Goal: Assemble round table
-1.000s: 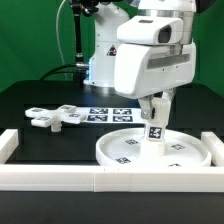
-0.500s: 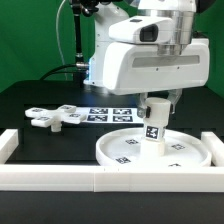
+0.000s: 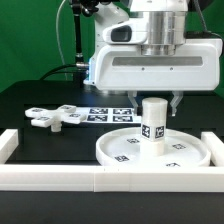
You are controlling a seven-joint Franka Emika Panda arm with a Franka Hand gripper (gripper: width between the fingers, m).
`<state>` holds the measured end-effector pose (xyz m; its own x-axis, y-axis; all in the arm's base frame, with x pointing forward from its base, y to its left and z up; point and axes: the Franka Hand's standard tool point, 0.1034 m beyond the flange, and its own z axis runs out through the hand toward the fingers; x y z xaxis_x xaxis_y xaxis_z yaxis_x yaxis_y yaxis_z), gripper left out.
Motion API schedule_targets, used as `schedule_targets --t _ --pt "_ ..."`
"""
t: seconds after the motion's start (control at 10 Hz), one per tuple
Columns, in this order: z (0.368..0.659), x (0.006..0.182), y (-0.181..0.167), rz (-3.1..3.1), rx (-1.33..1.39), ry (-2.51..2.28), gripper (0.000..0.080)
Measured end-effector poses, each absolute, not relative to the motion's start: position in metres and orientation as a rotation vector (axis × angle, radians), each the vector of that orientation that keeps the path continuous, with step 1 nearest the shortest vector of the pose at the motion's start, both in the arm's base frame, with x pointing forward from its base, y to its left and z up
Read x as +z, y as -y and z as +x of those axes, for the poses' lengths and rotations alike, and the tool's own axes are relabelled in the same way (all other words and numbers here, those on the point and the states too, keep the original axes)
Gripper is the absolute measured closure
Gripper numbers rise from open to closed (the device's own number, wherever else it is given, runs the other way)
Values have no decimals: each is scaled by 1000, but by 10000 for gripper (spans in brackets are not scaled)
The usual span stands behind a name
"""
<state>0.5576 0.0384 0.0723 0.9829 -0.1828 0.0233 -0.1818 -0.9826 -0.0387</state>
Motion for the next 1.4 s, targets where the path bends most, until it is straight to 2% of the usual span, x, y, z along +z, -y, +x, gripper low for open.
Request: schedule_targets --t 0.2,0.7,1.4 --pt "557 72 -38 -3023 -29 -613 392" --pt "557 72 -38 -2897 -8 -1003 392" --pt "558 70 -39 -2114 131 -2061 392"
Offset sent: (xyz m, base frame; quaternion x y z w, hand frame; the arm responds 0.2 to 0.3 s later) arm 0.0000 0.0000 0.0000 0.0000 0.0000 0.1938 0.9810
